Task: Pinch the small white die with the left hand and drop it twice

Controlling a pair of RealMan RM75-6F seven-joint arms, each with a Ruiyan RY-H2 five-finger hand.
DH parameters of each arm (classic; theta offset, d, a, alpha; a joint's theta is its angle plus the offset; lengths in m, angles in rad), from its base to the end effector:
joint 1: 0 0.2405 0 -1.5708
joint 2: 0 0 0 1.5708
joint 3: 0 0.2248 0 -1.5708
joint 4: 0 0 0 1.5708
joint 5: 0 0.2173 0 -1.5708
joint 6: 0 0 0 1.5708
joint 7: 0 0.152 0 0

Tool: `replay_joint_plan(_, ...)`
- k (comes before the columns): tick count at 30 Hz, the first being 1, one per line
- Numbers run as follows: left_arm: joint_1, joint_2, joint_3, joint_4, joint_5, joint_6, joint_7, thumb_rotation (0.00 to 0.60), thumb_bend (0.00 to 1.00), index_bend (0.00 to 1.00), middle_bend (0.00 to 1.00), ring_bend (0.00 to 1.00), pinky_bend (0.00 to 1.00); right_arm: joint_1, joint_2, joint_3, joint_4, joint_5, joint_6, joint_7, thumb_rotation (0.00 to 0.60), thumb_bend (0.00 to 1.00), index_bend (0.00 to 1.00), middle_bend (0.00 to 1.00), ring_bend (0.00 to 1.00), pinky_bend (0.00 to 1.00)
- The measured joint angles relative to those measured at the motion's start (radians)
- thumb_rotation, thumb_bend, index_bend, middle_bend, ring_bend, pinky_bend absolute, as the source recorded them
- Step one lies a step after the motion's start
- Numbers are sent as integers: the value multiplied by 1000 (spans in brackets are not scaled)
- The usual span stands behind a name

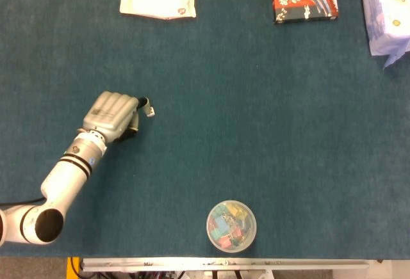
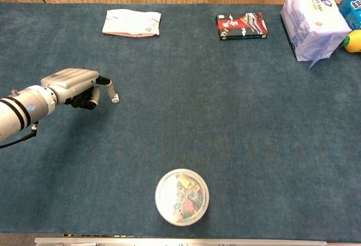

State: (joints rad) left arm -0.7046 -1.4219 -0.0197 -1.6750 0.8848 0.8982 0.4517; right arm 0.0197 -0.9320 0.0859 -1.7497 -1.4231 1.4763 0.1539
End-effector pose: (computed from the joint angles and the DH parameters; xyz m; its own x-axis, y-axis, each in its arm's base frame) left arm -0.1735 0.2764 -0.0326 0.4634 0.5200 0.7175 0.8861 -0.2752 -0.3728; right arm -0.2917 -0.1748 0.1878 0.2897 0.0168 0.9570 -0.9516 0.1126 0.2861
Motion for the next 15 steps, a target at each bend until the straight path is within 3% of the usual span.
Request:
replay_joint_plan(10,10,13,9,-40,11,74,35,600,1000,333,1000,986,1000,-2,-4,-1,3,-11,11,-28,600,125,436,527,459,627)
replay_joint_plan(15,51,59,26,-92,83,174,44,600,1000,263,995,798,930,-2,-8,0,4,-10,14,-38,600,124,436,527,460,627)
